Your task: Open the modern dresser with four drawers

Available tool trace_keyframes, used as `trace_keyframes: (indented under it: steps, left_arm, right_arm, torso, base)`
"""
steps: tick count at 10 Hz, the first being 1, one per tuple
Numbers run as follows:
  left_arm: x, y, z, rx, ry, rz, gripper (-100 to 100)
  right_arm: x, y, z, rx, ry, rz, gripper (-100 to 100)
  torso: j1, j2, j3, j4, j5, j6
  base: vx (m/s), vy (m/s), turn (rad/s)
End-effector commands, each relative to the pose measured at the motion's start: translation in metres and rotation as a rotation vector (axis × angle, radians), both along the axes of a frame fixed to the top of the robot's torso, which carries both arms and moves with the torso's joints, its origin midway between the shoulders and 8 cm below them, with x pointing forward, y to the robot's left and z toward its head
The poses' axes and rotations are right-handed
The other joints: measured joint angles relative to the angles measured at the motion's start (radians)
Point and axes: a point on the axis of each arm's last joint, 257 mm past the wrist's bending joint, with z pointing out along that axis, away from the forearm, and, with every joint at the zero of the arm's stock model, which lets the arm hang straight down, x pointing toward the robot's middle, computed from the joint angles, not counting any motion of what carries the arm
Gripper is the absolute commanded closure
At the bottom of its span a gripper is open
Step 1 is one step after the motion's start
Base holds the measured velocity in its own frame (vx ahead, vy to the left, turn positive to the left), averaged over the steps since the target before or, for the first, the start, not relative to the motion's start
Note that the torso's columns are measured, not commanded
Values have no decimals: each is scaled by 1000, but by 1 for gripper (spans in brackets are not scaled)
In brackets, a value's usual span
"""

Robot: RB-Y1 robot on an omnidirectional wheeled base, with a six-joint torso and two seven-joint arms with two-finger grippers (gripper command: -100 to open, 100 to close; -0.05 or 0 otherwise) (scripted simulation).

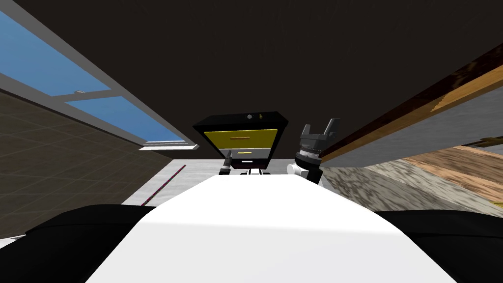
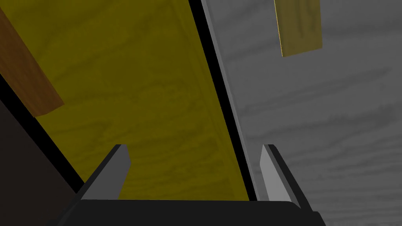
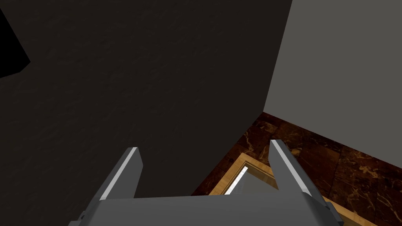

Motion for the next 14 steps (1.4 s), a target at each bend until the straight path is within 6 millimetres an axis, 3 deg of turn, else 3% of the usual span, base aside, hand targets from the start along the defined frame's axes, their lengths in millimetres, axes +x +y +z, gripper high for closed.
trace_keyframes:
  steps: [1,4,8,14]
  left_arm:
    - [-5,-3,-23,2,30,-1,-100]
    - [-13,-4,-49,-3,71,2,-100]
    - [-19,-8,-67,-13,99,5,-100]
    - [-31,-42,-100,-103,144,23,-100]
  right_arm:
    - [0,0,0,0,0,0,0]
    - [0,0,0,0,0,0,0]
    - [0,0,0,0,0,0,0]
    - [0,0,0,0,0,0,0]
  torso:
    - [0,0,0,0,0,0]
    - [0,1,0,0,0,0]
    - [0,0,0,0,0,0]
    - [0,0,0,0,0,0]
  base:
    - [35,-6,-25]
    - [28,-5,-12]
    - [21,-6,-13]
    - [22,-4,-12]
